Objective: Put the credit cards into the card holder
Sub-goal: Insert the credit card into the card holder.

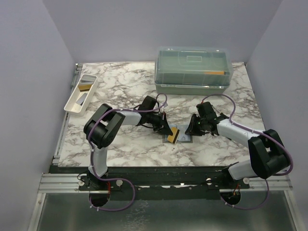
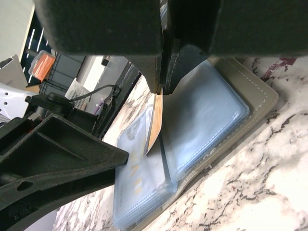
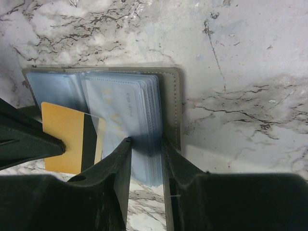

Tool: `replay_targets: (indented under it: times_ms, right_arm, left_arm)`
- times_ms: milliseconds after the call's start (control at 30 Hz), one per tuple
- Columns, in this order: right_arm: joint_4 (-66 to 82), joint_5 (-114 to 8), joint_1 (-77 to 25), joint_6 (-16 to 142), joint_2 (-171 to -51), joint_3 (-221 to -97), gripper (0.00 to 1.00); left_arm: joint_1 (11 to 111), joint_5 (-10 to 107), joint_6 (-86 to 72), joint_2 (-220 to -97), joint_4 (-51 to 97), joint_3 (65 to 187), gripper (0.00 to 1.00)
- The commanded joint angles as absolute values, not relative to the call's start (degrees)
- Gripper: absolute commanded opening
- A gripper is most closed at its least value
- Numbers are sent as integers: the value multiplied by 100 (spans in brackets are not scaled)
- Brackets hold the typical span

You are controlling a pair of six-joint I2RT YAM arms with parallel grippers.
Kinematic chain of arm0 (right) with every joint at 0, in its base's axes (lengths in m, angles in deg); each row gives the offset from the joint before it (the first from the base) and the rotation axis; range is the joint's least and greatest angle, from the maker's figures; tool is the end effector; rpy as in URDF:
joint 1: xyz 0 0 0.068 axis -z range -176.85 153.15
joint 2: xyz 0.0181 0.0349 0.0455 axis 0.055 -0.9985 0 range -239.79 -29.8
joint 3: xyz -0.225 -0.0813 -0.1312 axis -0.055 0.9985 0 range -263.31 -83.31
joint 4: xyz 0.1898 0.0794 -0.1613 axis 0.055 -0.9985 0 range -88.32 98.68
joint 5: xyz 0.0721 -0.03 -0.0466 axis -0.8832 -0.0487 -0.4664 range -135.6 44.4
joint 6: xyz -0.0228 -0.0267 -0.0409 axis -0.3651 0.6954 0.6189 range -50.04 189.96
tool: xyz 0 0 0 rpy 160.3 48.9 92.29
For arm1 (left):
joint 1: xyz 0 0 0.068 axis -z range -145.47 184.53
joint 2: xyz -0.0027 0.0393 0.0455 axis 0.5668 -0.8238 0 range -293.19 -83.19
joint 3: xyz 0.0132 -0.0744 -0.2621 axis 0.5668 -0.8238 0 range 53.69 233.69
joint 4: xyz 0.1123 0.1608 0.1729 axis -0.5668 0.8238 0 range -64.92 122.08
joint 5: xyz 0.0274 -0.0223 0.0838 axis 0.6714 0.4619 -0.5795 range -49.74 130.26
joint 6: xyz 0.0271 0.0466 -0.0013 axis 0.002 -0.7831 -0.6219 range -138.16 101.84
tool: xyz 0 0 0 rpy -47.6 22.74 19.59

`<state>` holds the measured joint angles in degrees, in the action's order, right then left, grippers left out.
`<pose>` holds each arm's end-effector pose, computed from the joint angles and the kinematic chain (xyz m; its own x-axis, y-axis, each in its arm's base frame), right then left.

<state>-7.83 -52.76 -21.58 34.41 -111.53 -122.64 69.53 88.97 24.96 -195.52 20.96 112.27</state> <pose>0.2341 0.1127 0.1602 -0.9082 0.2167 -0.3579 0.0669 0.9196 0.3870 0.2933 -0.2380 0.1213 -0.9867 0.1403 -0.0817 0.1408 0.4895 -0.8606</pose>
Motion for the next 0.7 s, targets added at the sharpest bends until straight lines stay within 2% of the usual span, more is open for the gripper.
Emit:
replay_targets:
  times_ms: [0, 667]
  right_arm:
    - [-806, -5236, -2168, 3557, -11268, -12037, 28]
    - [-742, -5306, -2170, 3563, -11234, -11974, 28]
  left_arm:
    - [7013, 8328, 2575, -19718, 1777, 11235, 0]
    - [7142, 7722, 3176, -19898, 968, 11031, 0]
